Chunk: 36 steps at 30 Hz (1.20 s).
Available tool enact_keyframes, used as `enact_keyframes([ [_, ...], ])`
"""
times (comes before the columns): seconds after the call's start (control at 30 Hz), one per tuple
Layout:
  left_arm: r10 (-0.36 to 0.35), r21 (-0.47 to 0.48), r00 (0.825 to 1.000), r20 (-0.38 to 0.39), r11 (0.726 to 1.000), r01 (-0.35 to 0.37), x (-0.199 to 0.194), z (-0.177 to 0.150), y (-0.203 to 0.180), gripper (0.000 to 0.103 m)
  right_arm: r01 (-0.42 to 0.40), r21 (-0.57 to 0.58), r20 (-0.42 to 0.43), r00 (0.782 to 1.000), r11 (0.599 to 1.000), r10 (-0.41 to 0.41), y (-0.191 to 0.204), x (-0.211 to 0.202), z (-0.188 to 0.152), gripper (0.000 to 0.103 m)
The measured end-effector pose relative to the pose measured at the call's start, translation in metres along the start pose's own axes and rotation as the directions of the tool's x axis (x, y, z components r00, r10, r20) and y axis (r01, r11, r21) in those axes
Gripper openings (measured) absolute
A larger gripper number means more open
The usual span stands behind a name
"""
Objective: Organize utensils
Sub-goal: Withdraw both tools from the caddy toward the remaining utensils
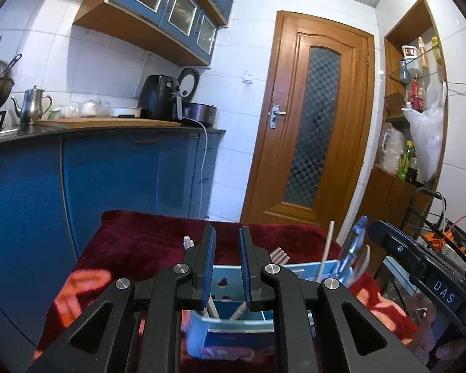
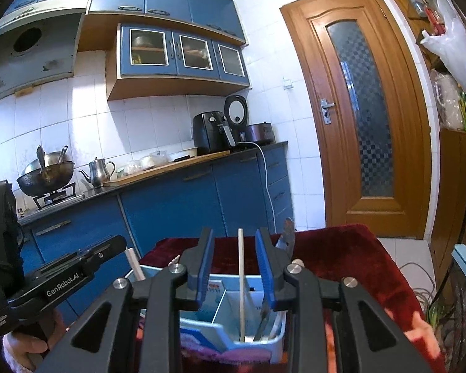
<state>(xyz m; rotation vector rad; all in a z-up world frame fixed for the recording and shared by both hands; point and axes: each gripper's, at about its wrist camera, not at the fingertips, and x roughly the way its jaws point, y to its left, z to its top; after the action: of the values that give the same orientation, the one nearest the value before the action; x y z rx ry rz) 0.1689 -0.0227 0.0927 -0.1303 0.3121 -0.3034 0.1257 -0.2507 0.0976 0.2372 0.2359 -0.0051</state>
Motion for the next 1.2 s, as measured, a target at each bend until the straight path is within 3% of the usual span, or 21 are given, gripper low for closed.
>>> enact_keyframes([
  [0.3,-0.025,-0.004,0.998,-0.058,1.0,0.025,-0.029,0.0,-0.003,0.015,-0.004,0.006,-0.059,0.998,1.0,0.005,0.012,-0.027,-0.003,0.031],
  [0.7,0.001,-0.011,0.99,-0.141,1.0,-0.002,-0.064,-0.015,0.002,0.015,0.006,0.013,-0.164,0.987,1.0,-0.003,0.02,-0.056,-0.024,0.031],
  [1.2,0.004,-0.023,0.947,-0.322,1.0,-0.013,-0.07,-0.059,0.004,0.015,0.04,0.052,-0.301,0.953,0.998,-0.022,0.007,-0.07,-0.062,0.033],
])
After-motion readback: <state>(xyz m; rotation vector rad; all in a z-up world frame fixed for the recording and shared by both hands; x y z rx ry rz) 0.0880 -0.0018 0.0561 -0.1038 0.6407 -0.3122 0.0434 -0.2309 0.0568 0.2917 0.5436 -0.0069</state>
